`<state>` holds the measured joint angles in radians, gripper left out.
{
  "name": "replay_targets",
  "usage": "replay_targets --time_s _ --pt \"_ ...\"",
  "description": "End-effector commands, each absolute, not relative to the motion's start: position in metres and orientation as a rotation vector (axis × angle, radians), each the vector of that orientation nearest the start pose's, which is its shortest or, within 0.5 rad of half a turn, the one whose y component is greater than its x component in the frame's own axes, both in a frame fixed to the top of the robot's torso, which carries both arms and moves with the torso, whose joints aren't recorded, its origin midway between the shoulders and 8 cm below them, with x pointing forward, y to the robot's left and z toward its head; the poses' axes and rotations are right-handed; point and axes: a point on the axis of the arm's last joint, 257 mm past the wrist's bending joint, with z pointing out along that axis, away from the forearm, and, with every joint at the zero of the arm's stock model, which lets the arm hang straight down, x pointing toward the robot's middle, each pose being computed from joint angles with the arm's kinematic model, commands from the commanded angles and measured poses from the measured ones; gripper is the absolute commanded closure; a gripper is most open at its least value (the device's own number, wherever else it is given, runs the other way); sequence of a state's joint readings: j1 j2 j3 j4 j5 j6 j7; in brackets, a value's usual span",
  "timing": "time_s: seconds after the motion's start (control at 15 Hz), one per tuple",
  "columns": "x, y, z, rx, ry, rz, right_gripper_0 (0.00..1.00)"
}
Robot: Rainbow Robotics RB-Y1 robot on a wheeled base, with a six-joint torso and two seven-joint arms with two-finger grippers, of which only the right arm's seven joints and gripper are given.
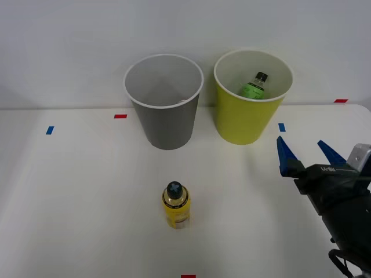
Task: Put cans in the gray bin, plastic bottles in the light green bin
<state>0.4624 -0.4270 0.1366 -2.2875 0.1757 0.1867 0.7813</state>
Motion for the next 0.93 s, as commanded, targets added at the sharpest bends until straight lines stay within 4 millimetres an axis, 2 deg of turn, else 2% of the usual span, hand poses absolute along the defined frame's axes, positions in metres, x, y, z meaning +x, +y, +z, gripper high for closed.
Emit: replay_targets --time_s 0.07,0.2,0.47,0.67,0.93 --pt "0.382 -0.24 -0.156 0.049 1.569 0.296 0.0" --pt "0.369 -0.239 -0.168 0.016 1.559 0.276 0.0" --pt "0.36 -0.236 -0.206 -0.023 1.447 0.304 0.0" --pt "0.352 -0.246 -0.236 -0.141 1.435 0.11 0.0" --pt "0.333 -0.246 -0.256 -0.198 1.432 -0.055 0.0"
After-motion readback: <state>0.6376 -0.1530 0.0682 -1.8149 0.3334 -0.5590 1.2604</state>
